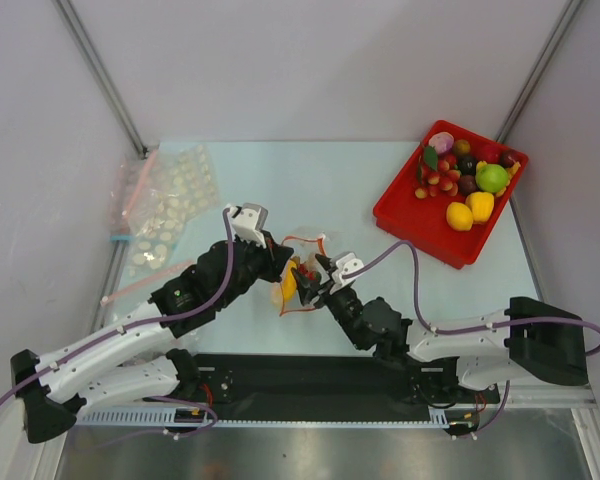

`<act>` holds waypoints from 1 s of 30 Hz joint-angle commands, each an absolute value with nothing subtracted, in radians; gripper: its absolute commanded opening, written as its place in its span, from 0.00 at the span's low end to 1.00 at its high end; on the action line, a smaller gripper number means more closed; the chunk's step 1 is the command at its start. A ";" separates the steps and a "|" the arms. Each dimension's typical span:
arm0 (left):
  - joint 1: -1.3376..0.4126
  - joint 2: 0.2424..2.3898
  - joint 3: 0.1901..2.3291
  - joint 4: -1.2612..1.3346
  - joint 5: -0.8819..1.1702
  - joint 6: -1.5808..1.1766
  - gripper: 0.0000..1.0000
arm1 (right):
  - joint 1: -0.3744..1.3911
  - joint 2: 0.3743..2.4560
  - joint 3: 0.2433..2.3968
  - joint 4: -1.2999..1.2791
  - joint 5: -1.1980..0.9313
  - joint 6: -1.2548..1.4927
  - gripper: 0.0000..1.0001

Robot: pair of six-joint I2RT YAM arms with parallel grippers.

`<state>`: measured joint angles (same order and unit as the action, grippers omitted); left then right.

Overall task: Place the food in the zip-top bag and seal the zipper
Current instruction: Place the fake vegetable in the zipper food storage bag.

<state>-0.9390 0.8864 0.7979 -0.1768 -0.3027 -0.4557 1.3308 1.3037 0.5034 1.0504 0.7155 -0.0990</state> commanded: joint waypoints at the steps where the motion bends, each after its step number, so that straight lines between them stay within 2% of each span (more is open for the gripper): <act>1: -0.933 0.870 0.799 -0.141 -0.319 -0.472 0.00 | 1.328 1.279 0.546 1.028 0.768 -0.097 0.65; 6: -0.933 0.877 0.790 -0.131 -0.345 -0.474 0.00 | 1.312 1.204 0.564 0.934 0.793 -0.091 0.71; 11: -0.933 0.893 0.784 -0.118 -0.351 -0.474 0.00 | 1.237 1.108 0.591 0.723 0.799 0.023 0.72; 19: -0.933 0.900 0.781 -0.120 -0.374 -0.466 0.00 | 1.115 0.979 0.595 0.537 0.793 0.178 0.73; 27: -0.933 0.910 0.782 -0.121 -0.387 -0.462 0.00 | 0.791 0.960 0.656 0.218 0.657 0.460 0.70; 28: -0.933 0.911 0.781 -0.120 -0.396 -0.460 0.00 | 0.754 0.960 0.666 0.207 0.613 0.491 0.71; 30: -0.933 0.911 0.782 -0.123 -0.408 -0.457 0.00 | 0.624 0.976 0.683 0.175 0.575 0.537 0.82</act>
